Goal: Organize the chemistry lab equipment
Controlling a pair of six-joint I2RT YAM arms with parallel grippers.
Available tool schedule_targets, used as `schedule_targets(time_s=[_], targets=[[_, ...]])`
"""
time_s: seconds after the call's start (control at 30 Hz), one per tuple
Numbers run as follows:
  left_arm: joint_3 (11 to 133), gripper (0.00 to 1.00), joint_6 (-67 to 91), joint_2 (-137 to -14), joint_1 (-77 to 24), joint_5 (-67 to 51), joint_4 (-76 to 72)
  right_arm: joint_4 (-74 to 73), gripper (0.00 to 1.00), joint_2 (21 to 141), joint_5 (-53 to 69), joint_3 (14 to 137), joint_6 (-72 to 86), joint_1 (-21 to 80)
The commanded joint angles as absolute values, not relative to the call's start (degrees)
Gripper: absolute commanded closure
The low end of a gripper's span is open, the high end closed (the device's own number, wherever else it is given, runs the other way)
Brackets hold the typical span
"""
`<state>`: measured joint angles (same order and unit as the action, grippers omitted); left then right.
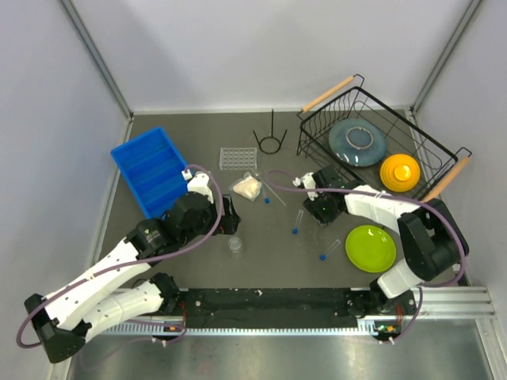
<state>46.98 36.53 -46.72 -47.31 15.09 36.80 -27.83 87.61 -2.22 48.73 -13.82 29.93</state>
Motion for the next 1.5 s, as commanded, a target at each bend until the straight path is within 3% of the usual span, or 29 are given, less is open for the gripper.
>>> schedule_targets(time_s=[0.0,0.3,0.43,0.53,0.87,1.2,1.47], targets=[[45.8,0.01,37.6,-44.8,-47.4,15.5,34.2,-25.9,0.52,89.6,-1.1,50.4,-11.2,28.7],[45.3,0.01,37.8,-44.0,-47.4,14.5,32.8,-26.0,0.72,92.0,-0.2,49.8,-10.7,26.2],[44.5,0.01,38.4,-43.9,-47.4,12.1,29.8,-25.8,0.85,92.1,1.5,50.0,-10.3,24.5],[43.5,0.01,39.7,-43.9,-47.4,10.2,27.3,-25.6,0.88,91.1,2.6,50.1,-10.3,23.6],[41.2,0.01,49.8,-48.2,-45.7,-4.6,10.5,-24.9,0.9,76.8,17.7,48.3,-14.8,23.5],[35.5,0.06,67.9,-57.9,-45.4,-10.2,-18.2,-25.4,0.9,69.1,44.0,51.5,-8.7,23.5],[42.4,0.09,60.7,-61.3,-45.4,-6.3,-4.7,-25.5,0.89,68.8,43.6,51.7,-8.2,23.5]])
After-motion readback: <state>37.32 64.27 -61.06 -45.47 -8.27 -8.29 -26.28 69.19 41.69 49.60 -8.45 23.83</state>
